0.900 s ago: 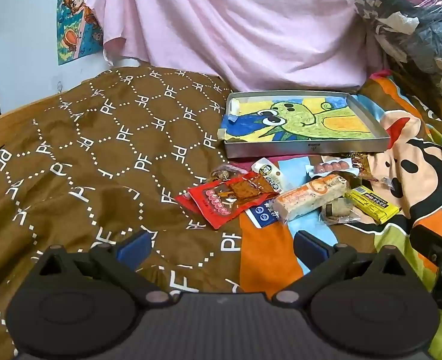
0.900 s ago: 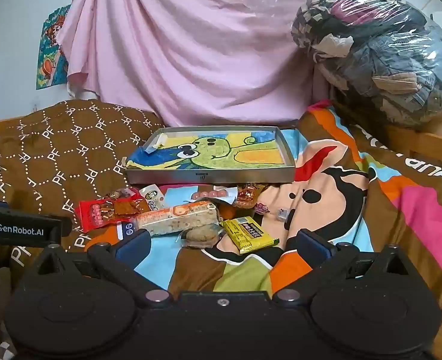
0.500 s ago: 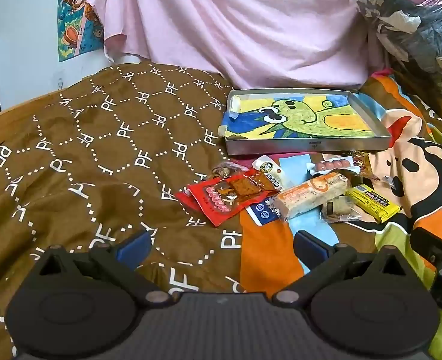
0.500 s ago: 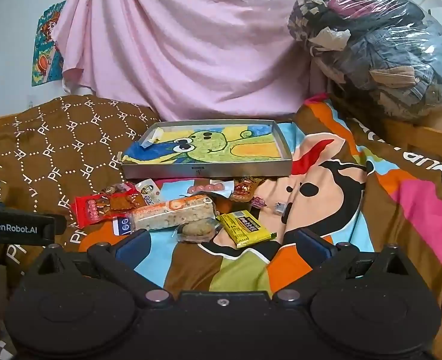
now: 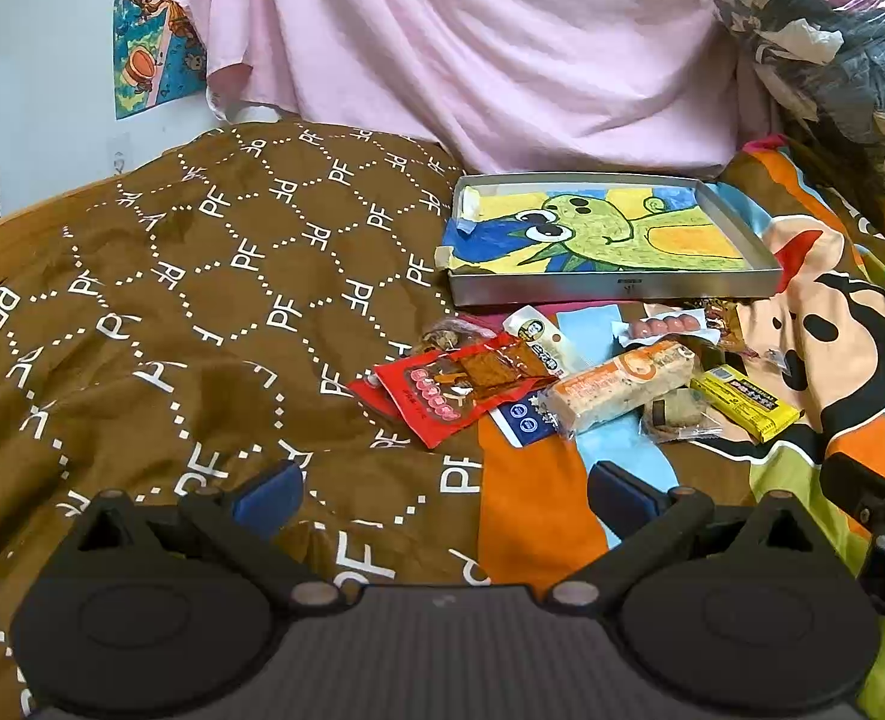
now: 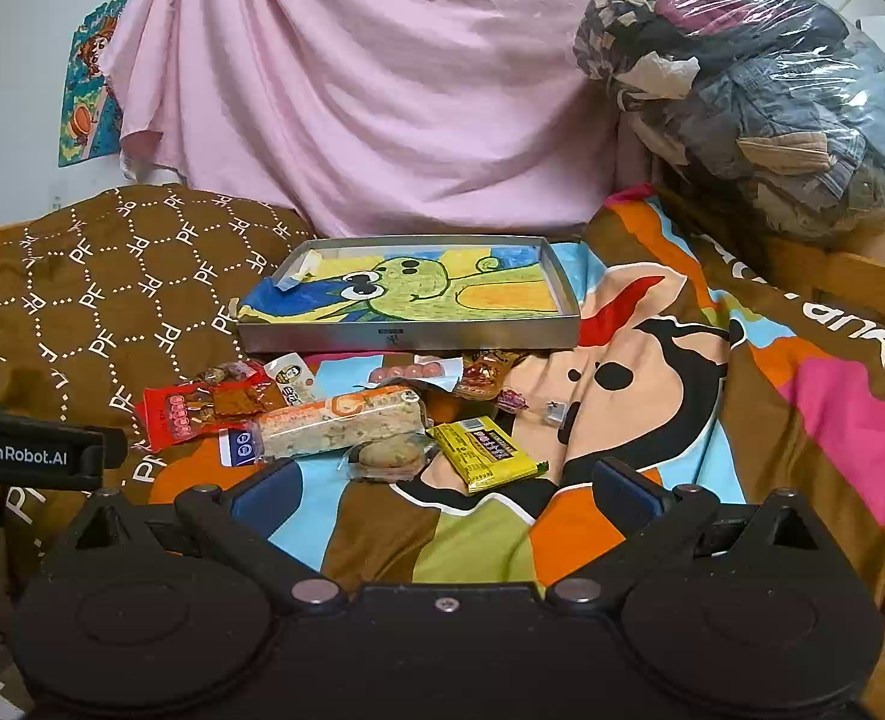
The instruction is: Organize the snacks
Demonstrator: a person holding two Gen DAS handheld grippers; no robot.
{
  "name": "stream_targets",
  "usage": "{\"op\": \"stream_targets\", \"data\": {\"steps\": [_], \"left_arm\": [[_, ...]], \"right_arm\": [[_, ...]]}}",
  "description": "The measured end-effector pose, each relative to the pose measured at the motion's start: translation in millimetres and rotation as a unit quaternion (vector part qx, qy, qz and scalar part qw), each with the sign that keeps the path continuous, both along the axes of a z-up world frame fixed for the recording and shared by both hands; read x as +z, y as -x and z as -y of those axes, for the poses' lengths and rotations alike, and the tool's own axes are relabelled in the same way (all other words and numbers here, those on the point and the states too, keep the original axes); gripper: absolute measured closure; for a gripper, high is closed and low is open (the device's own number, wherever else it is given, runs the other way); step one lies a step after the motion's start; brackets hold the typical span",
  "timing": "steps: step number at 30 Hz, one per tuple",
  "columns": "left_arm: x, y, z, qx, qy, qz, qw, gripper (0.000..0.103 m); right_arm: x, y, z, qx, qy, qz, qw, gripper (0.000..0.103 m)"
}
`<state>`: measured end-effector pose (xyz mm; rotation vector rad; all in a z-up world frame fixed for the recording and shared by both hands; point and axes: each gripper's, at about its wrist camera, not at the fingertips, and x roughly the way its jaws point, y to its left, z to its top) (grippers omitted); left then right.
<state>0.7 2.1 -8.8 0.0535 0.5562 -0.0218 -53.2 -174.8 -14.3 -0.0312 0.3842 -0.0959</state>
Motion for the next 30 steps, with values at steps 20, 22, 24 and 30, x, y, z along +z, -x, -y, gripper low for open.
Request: {"op": "stream_targets", "data": {"steps": [20,22,24,30], "left_arm": [[-0.2,0.5,1.1,0.0,0.002,-0.004,1.0,0.0],[-0.2,0.4,1.0,0.0,0.002,-0.005,1.0,0.0],[-0.9,0.5,1.3,0.0,0.002,-0.005,1.0,0.0],[-1.3,0.8,1.1,0.0,0.003,-0.007,1.0,0.0]], "right_arm": [[0.9,-0.6,-0.6,-0.001,0.0,-0.002,1.0,0.001],[0.5,-0.7,-0.2,-0.001,0.0,-0.003,1.0,0.001],[0.5,-1.0,-0.1,-0.001,0.0,-0.003,1.0,0.001],[0.4,-1.3,0.4,-0.001,0.0,-0.003,1.0,0.001]]}}
